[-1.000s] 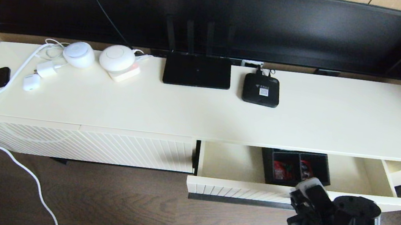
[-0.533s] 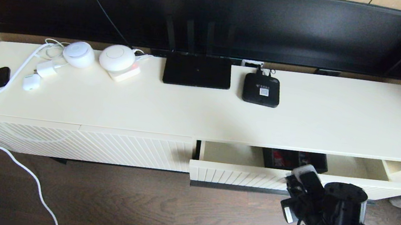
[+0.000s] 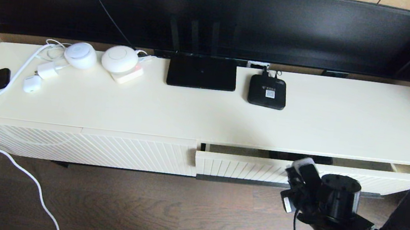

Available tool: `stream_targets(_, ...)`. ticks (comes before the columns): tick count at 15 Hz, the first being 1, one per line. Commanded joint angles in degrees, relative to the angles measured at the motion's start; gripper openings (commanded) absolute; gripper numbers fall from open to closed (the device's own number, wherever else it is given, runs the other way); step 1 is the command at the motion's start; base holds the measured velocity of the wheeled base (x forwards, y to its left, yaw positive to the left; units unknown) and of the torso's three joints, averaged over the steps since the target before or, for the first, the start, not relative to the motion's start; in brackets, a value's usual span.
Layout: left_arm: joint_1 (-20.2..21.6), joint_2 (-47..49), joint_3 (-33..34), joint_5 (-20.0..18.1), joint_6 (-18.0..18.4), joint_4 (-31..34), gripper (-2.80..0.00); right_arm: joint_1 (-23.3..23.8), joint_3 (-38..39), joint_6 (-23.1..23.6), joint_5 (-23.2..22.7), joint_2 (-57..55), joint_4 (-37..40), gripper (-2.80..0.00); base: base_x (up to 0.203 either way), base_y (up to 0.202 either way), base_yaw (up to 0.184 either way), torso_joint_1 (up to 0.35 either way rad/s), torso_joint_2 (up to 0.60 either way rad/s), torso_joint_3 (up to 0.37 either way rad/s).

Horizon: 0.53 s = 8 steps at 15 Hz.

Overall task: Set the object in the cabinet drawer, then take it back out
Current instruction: Close the drawer

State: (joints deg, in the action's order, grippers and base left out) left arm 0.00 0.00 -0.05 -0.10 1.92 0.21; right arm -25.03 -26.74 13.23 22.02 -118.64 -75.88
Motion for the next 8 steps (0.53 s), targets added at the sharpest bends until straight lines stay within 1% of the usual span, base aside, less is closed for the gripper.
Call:
stream_targets(1, 0.0, 0.01, 0.03, 0.01, 0.01, 0.05, -2.8, 0.47, -2.16, 0.13, 0.16, -1.45, -0.33, -2.8, 0.0, 0.0, 0.0, 0.0, 0.0, 0.0)
stream_targets(8, 0.0, 0.09, -0.04, 0.01, 0.01, 0.06, -2.8, 0.86, -7.01, 0.92, 0.21, -3.52, -0.33, -2.8, 0.0, 0.0, 0.0, 0.0, 0.0, 0.0)
